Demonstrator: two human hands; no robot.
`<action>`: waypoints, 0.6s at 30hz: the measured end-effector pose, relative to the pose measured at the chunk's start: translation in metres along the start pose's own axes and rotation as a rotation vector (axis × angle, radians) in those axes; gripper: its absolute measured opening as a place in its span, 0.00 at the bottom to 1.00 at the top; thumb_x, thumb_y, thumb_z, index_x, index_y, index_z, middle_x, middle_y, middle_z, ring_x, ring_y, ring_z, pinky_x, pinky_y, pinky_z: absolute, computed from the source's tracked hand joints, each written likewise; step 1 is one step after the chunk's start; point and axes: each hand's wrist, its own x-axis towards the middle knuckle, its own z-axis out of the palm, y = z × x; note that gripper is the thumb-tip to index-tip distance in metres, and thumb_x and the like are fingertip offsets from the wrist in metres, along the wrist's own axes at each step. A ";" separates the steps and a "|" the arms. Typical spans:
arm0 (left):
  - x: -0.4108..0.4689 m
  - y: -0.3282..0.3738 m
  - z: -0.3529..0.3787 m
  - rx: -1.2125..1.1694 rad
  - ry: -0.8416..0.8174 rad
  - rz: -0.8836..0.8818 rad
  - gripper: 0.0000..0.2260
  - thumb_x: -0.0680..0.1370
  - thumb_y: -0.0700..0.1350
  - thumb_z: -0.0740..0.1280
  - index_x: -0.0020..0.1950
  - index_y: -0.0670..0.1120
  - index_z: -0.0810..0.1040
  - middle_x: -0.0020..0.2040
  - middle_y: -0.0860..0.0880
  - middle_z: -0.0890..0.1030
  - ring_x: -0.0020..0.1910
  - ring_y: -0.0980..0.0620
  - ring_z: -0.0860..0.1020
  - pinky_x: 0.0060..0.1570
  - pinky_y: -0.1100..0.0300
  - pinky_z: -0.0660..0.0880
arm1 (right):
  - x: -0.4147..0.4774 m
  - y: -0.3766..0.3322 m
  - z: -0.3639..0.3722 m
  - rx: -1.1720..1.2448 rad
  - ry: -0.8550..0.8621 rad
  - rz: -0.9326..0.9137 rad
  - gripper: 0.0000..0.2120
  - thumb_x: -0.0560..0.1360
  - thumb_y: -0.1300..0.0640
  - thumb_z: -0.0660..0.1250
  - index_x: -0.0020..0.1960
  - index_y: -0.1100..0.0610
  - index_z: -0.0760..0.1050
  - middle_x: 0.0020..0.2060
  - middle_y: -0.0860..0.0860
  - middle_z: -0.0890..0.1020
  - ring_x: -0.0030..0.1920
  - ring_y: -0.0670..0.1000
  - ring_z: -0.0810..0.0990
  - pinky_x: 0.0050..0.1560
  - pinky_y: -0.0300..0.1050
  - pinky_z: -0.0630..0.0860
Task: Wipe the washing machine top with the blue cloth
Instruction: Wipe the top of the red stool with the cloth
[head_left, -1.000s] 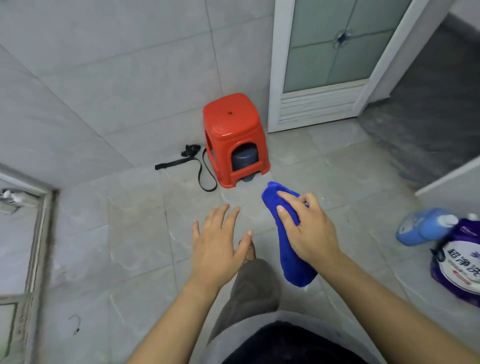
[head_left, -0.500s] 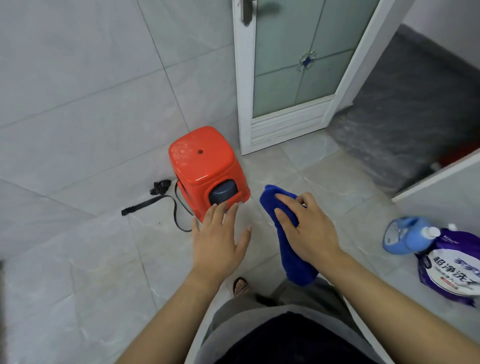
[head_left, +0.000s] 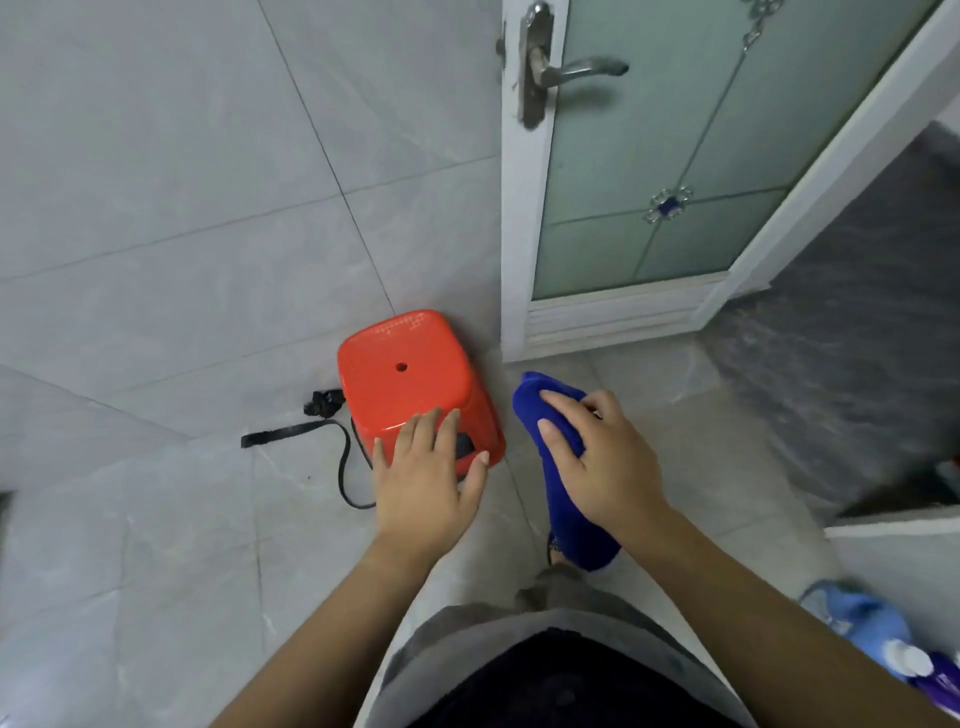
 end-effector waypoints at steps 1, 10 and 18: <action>0.012 0.008 0.003 0.000 0.002 -0.014 0.27 0.74 0.60 0.54 0.66 0.46 0.71 0.65 0.45 0.75 0.64 0.43 0.71 0.59 0.36 0.67 | 0.016 0.006 -0.003 0.001 -0.015 -0.025 0.20 0.78 0.44 0.56 0.68 0.46 0.68 0.51 0.49 0.72 0.46 0.49 0.75 0.43 0.44 0.72; 0.083 0.008 0.007 -0.040 0.051 -0.289 0.28 0.75 0.61 0.50 0.68 0.46 0.69 0.66 0.46 0.73 0.66 0.44 0.69 0.62 0.38 0.63 | 0.132 0.004 -0.003 0.076 -0.192 -0.136 0.19 0.78 0.45 0.57 0.68 0.45 0.68 0.53 0.48 0.70 0.50 0.51 0.74 0.47 0.42 0.68; 0.145 -0.054 -0.006 -0.064 0.136 -0.470 0.28 0.74 0.62 0.51 0.67 0.46 0.71 0.65 0.47 0.74 0.64 0.44 0.71 0.60 0.40 0.67 | 0.237 -0.051 0.037 0.038 -0.303 -0.304 0.20 0.78 0.45 0.57 0.69 0.45 0.67 0.54 0.49 0.69 0.49 0.53 0.75 0.46 0.45 0.71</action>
